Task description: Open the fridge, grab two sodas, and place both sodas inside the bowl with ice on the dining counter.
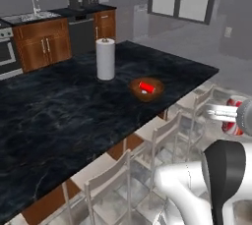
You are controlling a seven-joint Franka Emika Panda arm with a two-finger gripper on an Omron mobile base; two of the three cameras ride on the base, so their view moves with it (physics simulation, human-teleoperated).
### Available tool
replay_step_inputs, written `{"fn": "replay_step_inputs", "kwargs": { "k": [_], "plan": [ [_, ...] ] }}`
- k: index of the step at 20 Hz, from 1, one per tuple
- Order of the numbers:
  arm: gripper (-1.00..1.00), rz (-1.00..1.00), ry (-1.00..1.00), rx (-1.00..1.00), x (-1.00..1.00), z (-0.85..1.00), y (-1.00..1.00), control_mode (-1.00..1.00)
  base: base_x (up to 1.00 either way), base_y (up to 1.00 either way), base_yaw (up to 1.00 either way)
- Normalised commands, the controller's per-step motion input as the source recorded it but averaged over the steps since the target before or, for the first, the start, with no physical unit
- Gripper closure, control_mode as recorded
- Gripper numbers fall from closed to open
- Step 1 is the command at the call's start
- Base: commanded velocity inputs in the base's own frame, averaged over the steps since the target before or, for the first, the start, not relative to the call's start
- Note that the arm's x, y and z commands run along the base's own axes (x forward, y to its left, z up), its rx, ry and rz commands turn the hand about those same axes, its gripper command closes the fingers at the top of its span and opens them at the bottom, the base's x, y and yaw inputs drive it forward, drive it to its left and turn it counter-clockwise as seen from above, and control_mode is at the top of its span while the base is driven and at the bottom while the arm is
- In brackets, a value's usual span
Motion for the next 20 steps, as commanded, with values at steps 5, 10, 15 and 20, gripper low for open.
{"fn": "replay_step_inputs", "kwargs": {
  "k": [5,10,15,20],
  "plan": [
    [1.00,0.00,0.00,0.00,0.00,0.00,0.00,1.00,0.41,-0.59,0.35],
    [1.00,0.00,0.00,0.00,0.00,0.00,0.00,1.00,0.43,-0.50,0.39],
    [1.00,0.00,0.00,0.00,0.00,0.00,0.00,1.00,0.38,-0.52,0.39],
    [1.00,0.00,0.00,0.00,0.00,0.00,0.00,1.00,0.62,-0.46,0.39]
  ]
}}
